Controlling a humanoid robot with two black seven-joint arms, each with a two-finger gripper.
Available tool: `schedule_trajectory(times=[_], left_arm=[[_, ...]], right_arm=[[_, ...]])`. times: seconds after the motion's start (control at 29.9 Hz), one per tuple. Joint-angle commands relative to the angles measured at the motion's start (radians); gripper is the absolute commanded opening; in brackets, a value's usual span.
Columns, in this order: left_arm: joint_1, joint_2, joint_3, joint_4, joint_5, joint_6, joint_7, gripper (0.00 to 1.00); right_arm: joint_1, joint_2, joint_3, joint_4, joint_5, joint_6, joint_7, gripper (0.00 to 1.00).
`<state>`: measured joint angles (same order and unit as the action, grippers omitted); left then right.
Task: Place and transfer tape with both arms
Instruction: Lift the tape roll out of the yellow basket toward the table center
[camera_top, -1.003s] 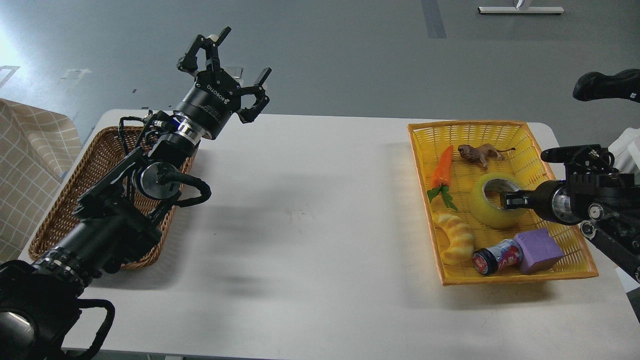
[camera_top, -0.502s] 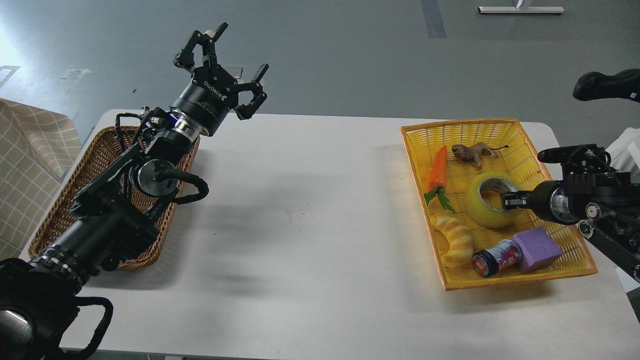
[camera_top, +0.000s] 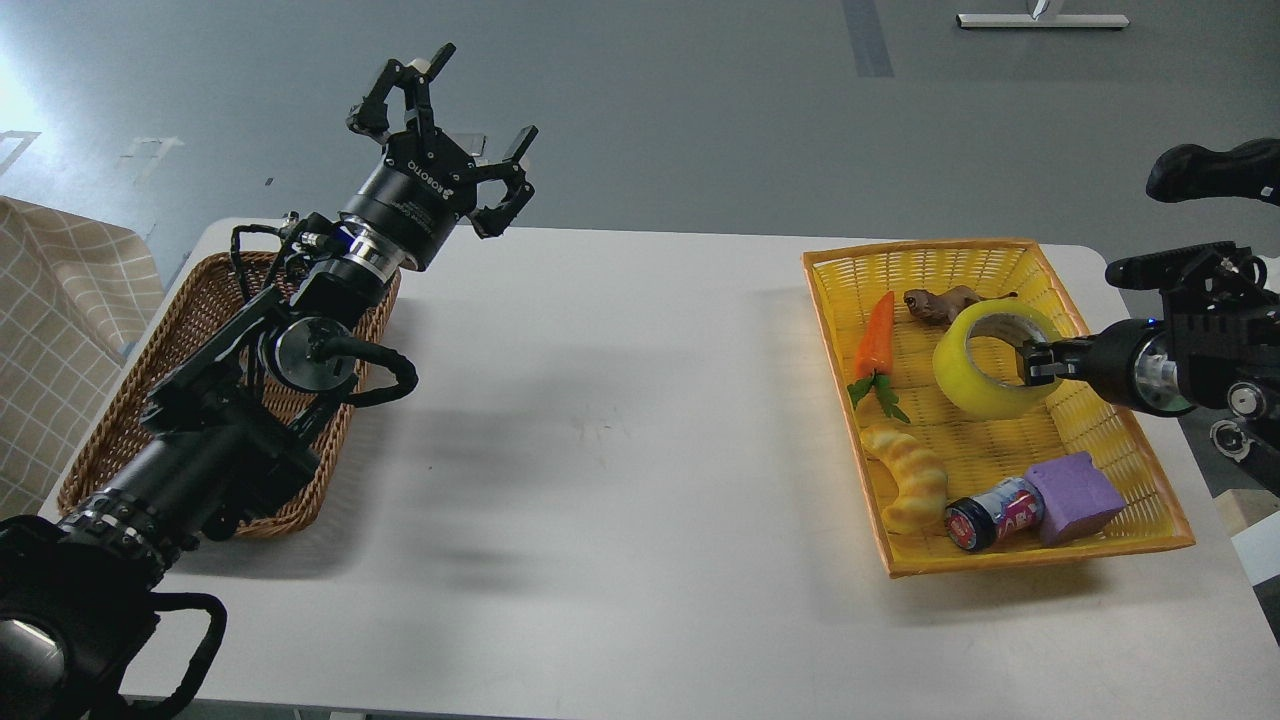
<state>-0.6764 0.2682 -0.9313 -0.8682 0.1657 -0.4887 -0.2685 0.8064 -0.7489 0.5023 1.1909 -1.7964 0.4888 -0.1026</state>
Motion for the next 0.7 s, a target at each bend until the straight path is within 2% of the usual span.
schedule_trajectory(times=[0.0,0.33,0.6,0.67], left_arm=[[-0.011,-0.006,0.006,-0.002,0.002,0.000,0.000,0.98],[-0.026,-0.003,0.006,-0.003,0.002,0.000,0.003,0.98],[-0.025,0.000,0.006,-0.002,0.002,0.000,0.003,0.98],[-0.026,0.000,0.006,-0.003,0.002,0.000,0.003,0.98]], right_arm=[[0.054,-0.029,0.010,0.038,0.003,0.000,0.004,0.09],[0.163,0.035,0.021,0.056,0.003,0.000,0.009,0.09],[0.224,0.190,0.015,0.042,0.002,0.000,0.009,0.09],[0.238,0.264,0.012,0.027,0.000,0.000,0.009,0.09]])
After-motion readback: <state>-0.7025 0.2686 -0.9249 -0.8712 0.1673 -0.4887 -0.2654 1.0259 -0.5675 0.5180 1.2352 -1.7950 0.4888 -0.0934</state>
